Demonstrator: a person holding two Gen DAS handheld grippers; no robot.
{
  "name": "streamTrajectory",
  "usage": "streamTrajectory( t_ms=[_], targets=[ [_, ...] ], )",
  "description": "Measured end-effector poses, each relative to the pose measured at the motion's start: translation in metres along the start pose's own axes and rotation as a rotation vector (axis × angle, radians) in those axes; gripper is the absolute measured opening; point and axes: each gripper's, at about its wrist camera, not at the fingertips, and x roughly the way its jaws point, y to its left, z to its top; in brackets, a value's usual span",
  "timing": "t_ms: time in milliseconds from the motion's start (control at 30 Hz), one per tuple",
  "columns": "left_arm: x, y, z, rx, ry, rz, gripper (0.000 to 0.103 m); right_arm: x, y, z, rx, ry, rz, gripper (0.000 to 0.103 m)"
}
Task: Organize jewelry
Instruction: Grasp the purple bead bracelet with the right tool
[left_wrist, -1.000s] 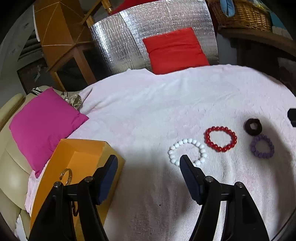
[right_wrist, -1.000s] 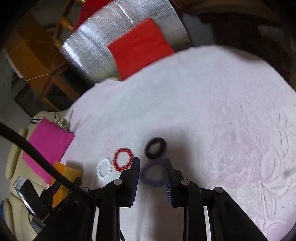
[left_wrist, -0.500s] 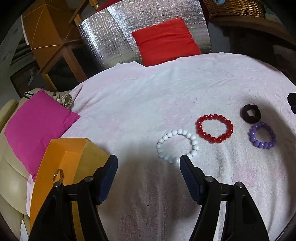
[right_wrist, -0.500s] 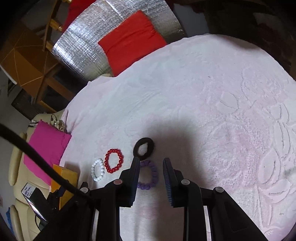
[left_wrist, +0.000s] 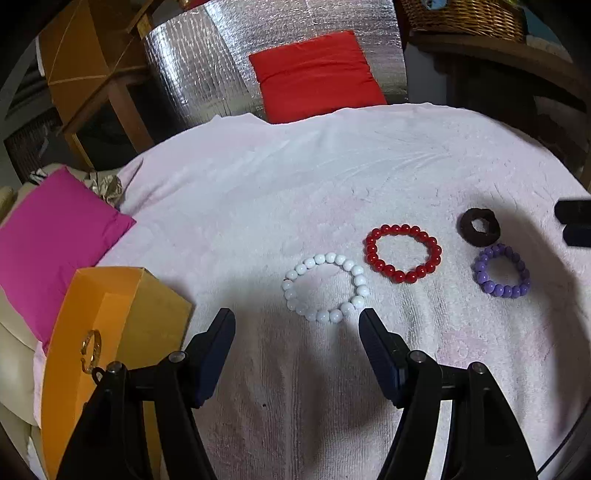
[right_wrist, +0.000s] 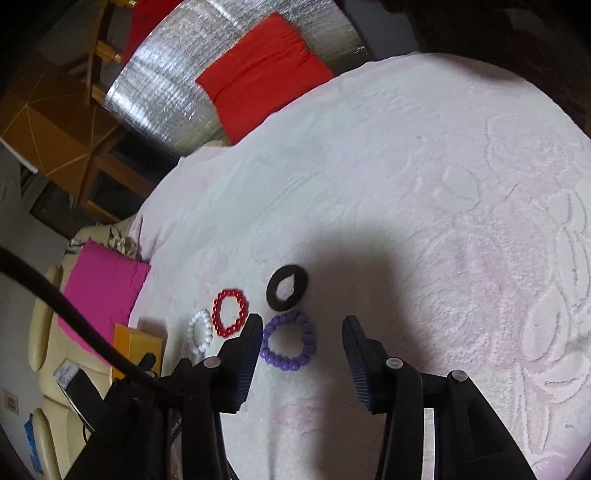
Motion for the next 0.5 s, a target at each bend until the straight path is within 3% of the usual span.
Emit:
streamTrajectory(
  t_ms=[233, 367, 500],
  targets=[
    [0.004, 0.023, -0.003, -0.059, 0.031, -0.025, 0.07, 0.027, 0.012, -0.007, -0.053, 0.062, -0.043, 0.042],
    [0.008, 0.031, -0.006, -0.084, 0.055, -0.053, 0.07, 0.05, 0.018, -0.01, -0.089, 0.087, -0.132, 0.041],
    [0.012, 0.038, -0.008, -0.114, 0.072, -0.087, 0.07, 0.061, 0.03, -0.014, -0.192, 0.048, -0.218, 0.026]
  ],
)
